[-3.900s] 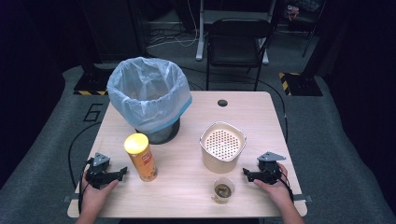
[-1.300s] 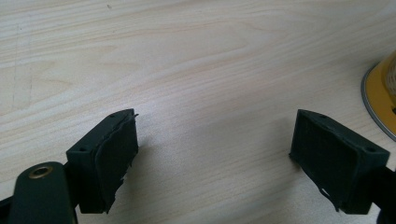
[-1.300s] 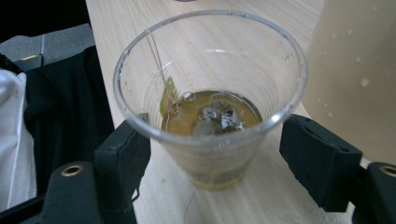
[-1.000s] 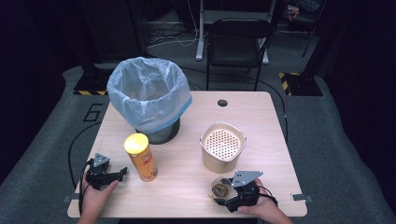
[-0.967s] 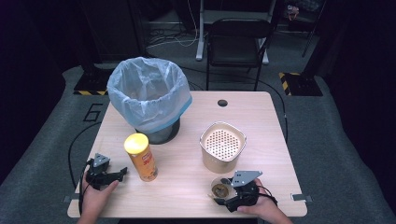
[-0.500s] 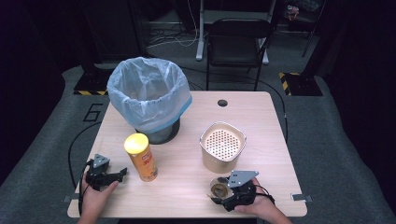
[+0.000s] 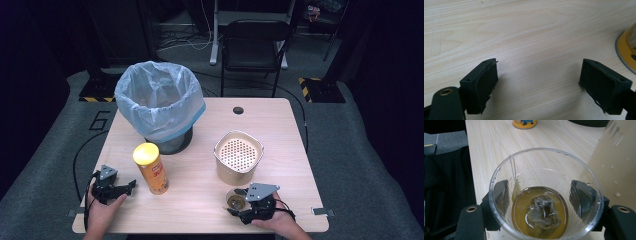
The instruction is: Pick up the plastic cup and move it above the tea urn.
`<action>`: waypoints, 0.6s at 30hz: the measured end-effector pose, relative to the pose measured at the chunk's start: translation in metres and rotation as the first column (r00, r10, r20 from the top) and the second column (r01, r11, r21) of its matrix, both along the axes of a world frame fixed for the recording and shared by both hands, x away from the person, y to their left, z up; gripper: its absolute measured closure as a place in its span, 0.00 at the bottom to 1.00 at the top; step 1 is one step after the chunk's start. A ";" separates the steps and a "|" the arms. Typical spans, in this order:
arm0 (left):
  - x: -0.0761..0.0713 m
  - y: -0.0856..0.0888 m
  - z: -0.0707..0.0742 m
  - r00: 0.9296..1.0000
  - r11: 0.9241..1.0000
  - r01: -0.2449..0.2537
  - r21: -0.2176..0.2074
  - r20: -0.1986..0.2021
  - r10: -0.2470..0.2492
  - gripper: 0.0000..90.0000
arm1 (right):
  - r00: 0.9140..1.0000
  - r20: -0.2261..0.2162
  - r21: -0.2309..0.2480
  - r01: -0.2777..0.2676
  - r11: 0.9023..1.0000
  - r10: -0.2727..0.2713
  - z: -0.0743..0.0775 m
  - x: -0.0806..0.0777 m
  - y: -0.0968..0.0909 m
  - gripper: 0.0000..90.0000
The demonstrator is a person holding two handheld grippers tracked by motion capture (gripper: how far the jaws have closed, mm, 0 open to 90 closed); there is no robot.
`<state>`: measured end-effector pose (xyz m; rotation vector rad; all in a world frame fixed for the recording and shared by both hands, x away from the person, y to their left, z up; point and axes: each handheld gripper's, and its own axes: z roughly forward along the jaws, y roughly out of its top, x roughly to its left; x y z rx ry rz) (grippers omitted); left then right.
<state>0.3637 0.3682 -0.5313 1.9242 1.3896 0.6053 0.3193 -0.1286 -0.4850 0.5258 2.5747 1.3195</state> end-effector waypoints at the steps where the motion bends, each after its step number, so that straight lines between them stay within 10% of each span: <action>1: 0.000 0.000 0.000 1.000 1.000 0.000 0.000 0.000 0.000 0.16 | 1.000 0.004 0.001 -0.001 1.000 0.001 0.001 0.000 -0.001 0.35; 18: 0.001 0.001 0.000 1.000 1.000 0.004 0.004 0.004 -0.004 0.17 | 0.990 0.007 -0.012 0.143 0.990 -0.143 0.009 0.002 -0.040 0.36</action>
